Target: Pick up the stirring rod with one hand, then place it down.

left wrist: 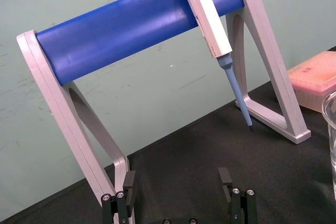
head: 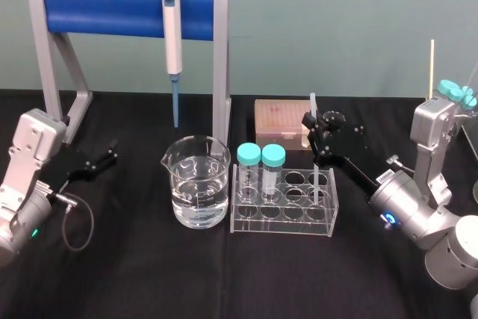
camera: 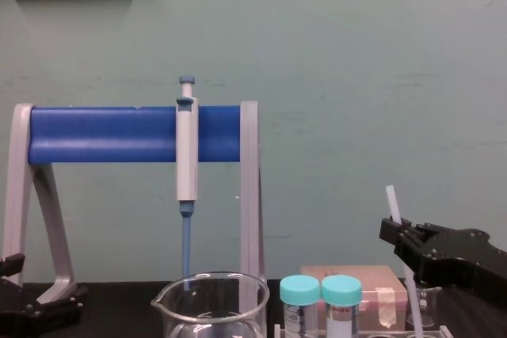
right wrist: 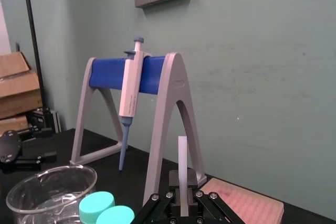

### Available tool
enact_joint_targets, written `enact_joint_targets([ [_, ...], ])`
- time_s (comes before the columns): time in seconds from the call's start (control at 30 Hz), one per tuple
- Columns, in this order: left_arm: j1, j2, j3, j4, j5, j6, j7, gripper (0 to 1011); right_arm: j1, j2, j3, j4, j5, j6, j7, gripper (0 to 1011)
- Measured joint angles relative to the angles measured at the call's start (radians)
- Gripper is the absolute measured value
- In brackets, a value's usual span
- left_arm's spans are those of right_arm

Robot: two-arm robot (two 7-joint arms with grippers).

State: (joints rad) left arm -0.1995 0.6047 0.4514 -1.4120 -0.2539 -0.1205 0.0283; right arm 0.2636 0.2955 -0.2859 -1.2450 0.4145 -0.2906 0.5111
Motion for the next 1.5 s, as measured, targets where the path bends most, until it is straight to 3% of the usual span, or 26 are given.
enact_joint_targets([
  [0.43,0.0,0.0,0.0,0.0,0.0,0.0,0.0,1000,-0.001,0.001,-0.002,0.0,-0.011,0.002,-0.008,86],
  [0.83,0.0,0.0,0.0,0.0,0.0,0.0,0.0,1000,-0.001,0.001,-0.001,-0.001,-0.007,0.002,-0.007,420],
  [0.97,0.0,0.0,0.0,0.0,0.0,0.0,0.0,1000,-0.001,0.001,0.0,-0.001,-0.007,0.002,-0.007,589],
  [1.2,0.0,0.0,0.0,0.0,0.0,0.0,0.0,1000,-0.001,0.001,0.0,-0.001,-0.006,0.002,-0.006,761],
  [1.33,0.0,0.0,0.0,0.0,0.0,0.0,0.0,1000,-0.001,0.001,0.0,-0.001,-0.006,0.002,-0.006,913],
  [1.5,0.0,0.0,0.0,0.0,0.0,0.0,0.0,1000,-0.001,0.001,0.0,-0.001,-0.006,0.002,-0.006,1003],
])
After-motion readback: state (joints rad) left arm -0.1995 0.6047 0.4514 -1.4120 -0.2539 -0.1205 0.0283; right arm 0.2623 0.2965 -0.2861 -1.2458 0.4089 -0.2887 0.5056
